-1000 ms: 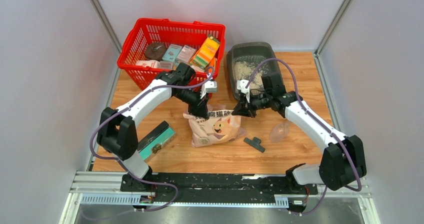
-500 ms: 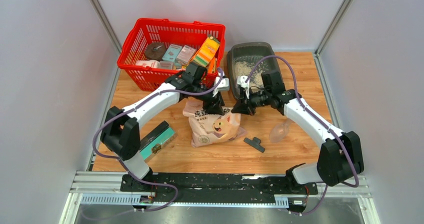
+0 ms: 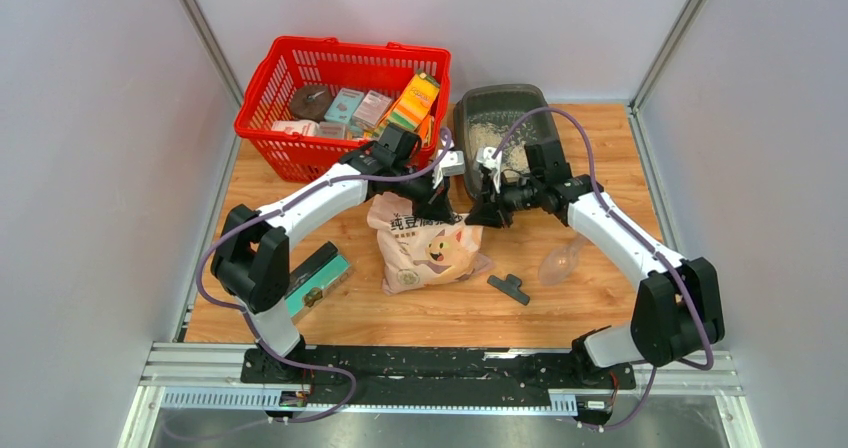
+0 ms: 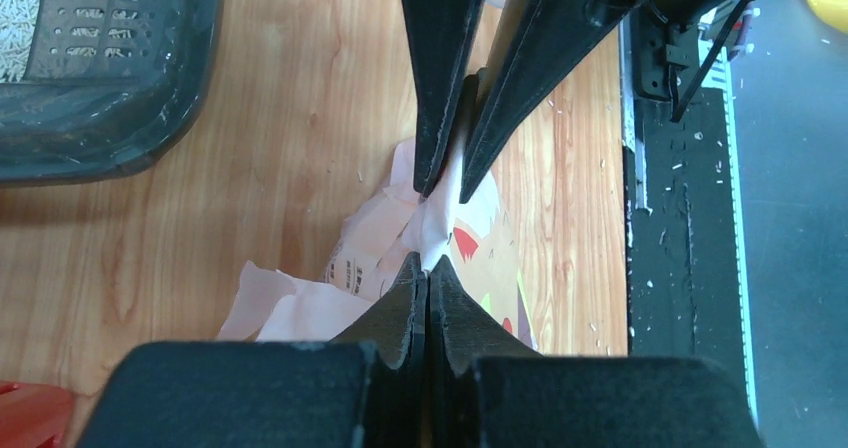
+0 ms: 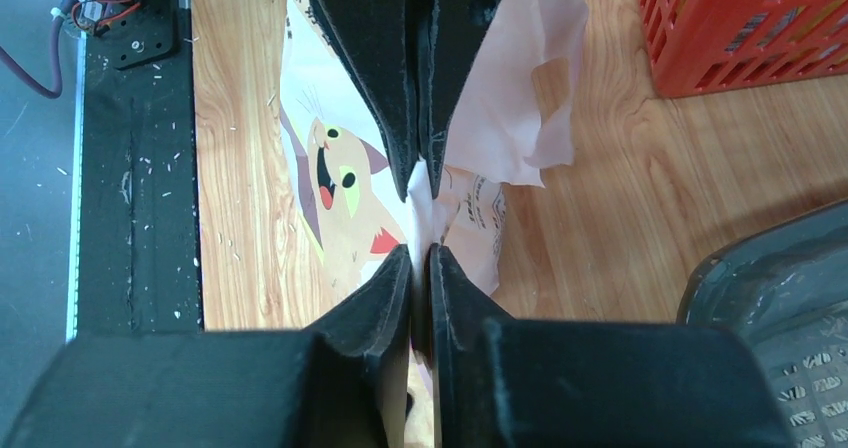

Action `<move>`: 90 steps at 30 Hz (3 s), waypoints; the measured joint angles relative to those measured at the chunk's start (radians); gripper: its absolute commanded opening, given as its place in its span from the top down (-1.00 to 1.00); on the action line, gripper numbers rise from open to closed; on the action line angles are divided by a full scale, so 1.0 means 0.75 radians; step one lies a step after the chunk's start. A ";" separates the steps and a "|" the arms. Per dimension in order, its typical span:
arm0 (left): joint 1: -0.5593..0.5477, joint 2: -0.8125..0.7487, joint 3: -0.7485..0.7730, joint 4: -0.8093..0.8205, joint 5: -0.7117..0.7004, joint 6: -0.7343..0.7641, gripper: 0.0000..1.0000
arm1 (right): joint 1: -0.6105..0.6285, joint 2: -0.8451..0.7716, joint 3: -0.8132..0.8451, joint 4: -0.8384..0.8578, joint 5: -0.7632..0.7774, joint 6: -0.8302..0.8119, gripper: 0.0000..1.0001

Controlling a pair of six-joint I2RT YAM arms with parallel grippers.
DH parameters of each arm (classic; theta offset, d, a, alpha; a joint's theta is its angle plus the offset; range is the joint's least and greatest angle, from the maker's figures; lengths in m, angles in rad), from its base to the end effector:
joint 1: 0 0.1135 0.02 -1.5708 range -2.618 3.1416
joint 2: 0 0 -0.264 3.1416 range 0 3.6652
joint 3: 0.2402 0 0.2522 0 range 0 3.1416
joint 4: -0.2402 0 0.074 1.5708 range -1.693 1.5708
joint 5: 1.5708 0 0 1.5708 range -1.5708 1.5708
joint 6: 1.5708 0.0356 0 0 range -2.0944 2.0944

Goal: Fill the litter box with clean litter

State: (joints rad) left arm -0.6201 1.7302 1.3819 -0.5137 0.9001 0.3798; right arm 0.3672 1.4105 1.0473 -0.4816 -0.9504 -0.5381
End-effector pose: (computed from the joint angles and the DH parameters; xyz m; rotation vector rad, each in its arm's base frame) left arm 0.2891 -0.2407 0.2740 1.4544 1.8102 -1.1978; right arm 0.2612 0.1315 0.2724 -1.3194 1.7514 1.0335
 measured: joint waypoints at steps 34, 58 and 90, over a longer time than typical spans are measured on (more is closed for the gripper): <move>0.026 0.005 -0.052 0.106 0.070 -0.237 1.00 | -0.005 0.023 -0.058 0.119 -0.038 0.171 0.99; 0.108 -0.053 -0.094 -0.001 0.095 -0.122 1.00 | -0.276 -0.184 -0.078 -0.780 0.143 -0.588 0.03; 0.108 -0.053 -0.094 -0.001 0.085 -0.160 1.00 | -0.162 0.354 -0.096 -0.658 0.518 -0.399 0.32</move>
State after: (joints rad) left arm -0.5388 1.6905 1.3113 -0.5140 0.9642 0.2596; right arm 0.2455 1.6756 0.9756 -0.9749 -0.5617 -0.8371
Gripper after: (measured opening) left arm 0.007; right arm 0.337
